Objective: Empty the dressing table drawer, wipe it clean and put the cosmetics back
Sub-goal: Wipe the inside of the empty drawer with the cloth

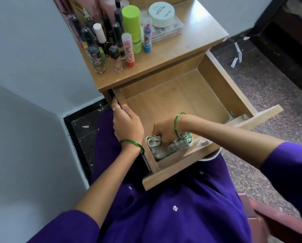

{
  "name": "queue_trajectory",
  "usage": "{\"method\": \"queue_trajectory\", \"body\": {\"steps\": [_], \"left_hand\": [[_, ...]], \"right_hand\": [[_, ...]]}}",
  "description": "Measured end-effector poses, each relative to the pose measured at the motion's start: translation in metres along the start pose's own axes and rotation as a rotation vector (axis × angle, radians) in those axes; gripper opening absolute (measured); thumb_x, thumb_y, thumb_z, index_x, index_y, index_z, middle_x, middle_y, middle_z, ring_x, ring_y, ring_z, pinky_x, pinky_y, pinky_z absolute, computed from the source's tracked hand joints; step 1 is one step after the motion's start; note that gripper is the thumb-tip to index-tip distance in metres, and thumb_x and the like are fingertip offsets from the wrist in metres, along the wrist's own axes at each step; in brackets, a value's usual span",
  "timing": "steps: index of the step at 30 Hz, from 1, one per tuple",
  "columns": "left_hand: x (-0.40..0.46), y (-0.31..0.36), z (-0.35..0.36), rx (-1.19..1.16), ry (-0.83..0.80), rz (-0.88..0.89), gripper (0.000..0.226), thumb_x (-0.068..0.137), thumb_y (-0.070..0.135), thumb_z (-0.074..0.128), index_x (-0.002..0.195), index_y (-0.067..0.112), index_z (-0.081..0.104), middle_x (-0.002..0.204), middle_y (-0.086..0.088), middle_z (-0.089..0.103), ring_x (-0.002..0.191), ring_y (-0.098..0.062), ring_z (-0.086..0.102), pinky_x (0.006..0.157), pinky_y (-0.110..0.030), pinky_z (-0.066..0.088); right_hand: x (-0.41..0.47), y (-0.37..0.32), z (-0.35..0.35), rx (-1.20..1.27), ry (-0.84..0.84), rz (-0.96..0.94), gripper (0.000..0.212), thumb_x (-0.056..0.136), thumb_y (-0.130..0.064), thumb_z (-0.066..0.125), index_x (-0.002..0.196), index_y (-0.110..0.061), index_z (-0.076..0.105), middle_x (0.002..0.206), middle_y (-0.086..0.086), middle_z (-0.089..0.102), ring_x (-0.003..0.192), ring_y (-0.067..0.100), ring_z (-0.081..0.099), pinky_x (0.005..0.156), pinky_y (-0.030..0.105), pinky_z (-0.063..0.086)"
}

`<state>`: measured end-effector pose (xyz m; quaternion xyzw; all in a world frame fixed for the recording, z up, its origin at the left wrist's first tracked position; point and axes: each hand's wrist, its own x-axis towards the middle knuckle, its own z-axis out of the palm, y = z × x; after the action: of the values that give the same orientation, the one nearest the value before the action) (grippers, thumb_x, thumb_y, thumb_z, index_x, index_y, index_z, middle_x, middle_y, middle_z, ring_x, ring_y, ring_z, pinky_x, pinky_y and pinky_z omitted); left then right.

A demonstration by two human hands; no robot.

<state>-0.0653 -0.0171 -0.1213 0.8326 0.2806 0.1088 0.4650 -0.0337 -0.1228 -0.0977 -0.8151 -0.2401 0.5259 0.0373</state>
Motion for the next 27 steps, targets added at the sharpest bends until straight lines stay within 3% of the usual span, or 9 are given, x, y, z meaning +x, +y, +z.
{"method": "queue_trajectory", "body": {"steps": [4, 7, 8, 10, 13, 18, 23, 26, 27], "left_hand": [[-0.003, -0.002, 0.002, 0.035, -0.015, -0.001, 0.042, 0.102, 0.023, 0.027, 0.143, 0.013, 0.033, 0.118, -0.011, 0.063, 0.102, -0.027, 0.062, 0.068, -0.028, 0.037], [-0.002, -0.004, 0.002, 0.047, -0.032, -0.011, 0.043, 0.102, 0.026, 0.026, 0.144, 0.017, 0.032, 0.12, -0.008, 0.063, 0.104, -0.026, 0.061, 0.071, -0.03, 0.039], [-0.002, -0.003, 0.002, 0.053, -0.03, -0.004, 0.043, 0.102, 0.027, 0.025, 0.144, 0.017, 0.031, 0.12, -0.007, 0.062, 0.104, -0.026, 0.061, 0.071, -0.031, 0.039], [-0.005, -0.001, 0.003, 0.048, -0.03, 0.005, 0.042, 0.102, 0.027, 0.025, 0.143, 0.017, 0.032, 0.118, -0.007, 0.063, 0.102, -0.025, 0.062, 0.07, -0.03, 0.038], [-0.002, -0.006, 0.005, 0.05, -0.004, -0.028, 0.041, 0.102, 0.025, 0.026, 0.142, 0.015, 0.034, 0.114, -0.008, 0.065, 0.098, -0.026, 0.063, 0.068, -0.029, 0.037], [0.001, -0.007, 0.004, 0.033, 0.001, 0.01, 0.042, 0.102, 0.026, 0.026, 0.142, 0.014, 0.034, 0.117, -0.011, 0.064, 0.1, -0.027, 0.063, 0.069, -0.029, 0.041], [0.001, -0.007, 0.004, 0.047, 0.012, 0.033, 0.042, 0.102, 0.026, 0.027, 0.141, 0.013, 0.034, 0.114, -0.01, 0.065, 0.097, -0.027, 0.063, 0.068, -0.031, 0.042], [0.0, -0.008, 0.004, 0.043, 0.003, 0.045, 0.043, 0.101, 0.026, 0.026, 0.141, 0.012, 0.034, 0.114, -0.011, 0.064, 0.097, -0.028, 0.063, 0.07, -0.036, 0.047], [-0.001, -0.008, 0.003, 0.044, 0.003, 0.045, 0.043, 0.101, 0.026, 0.026, 0.142, 0.012, 0.033, 0.116, -0.011, 0.064, 0.098, -0.028, 0.063, 0.072, -0.038, 0.049]], "right_hand": [[-0.003, -0.016, -0.011, -0.278, -0.122, 0.036, 0.022, 0.083, -0.031, 0.069, 0.084, -0.012, 0.057, 0.065, -0.002, 0.052, 0.053, 0.015, 0.046, 0.049, 0.023, 0.04], [-0.019, -0.024, -0.027, -0.501, -0.045, 0.145, 0.009, 0.087, -0.008, 0.057, 0.08, -0.004, 0.062, 0.068, 0.004, 0.051, 0.057, 0.021, 0.046, 0.06, 0.03, 0.043], [-0.029, -0.021, -0.035, -0.498, -0.034, 0.189, 0.008, 0.085, -0.007, 0.059, 0.085, -0.001, 0.064, 0.074, 0.007, 0.056, 0.062, 0.024, 0.049, 0.063, 0.031, 0.044], [-0.046, -0.006, -0.047, -0.446, -0.083, 0.195, 0.026, 0.084, -0.025, 0.064, 0.104, -0.007, 0.064, 0.087, 0.003, 0.062, 0.07, 0.023, 0.053, 0.06, 0.029, 0.046], [-0.043, 0.009, -0.053, -0.314, -0.112, 0.059, 0.039, 0.086, -0.045, 0.058, 0.106, -0.011, 0.059, 0.08, -0.005, 0.057, 0.066, 0.014, 0.051, 0.06, 0.025, 0.043], [-0.004, 0.009, -0.022, 0.046, -0.149, -0.066, 0.01, 0.083, -0.027, 0.069, 0.083, -0.019, 0.063, 0.075, -0.004, 0.062, 0.069, 0.016, 0.057, 0.063, 0.026, 0.047], [0.01, -0.004, -0.007, -0.203, -0.099, -0.029, 0.025, 0.081, -0.028, 0.069, 0.071, -0.015, 0.051, 0.067, -0.001, 0.054, 0.061, 0.018, 0.05, 0.048, 0.022, 0.038], [0.007, -0.001, -0.006, -0.469, -0.056, 0.011, 0.011, 0.082, -0.023, 0.06, 0.084, -0.012, 0.058, 0.082, 0.003, 0.062, 0.074, 0.025, 0.06, 0.061, 0.028, 0.05], [0.004, 0.006, -0.006, -0.524, -0.068, 0.058, 0.02, 0.081, -0.024, 0.058, 0.096, -0.01, 0.061, 0.093, 0.006, 0.066, 0.08, 0.027, 0.064, 0.068, 0.032, 0.055]]}}
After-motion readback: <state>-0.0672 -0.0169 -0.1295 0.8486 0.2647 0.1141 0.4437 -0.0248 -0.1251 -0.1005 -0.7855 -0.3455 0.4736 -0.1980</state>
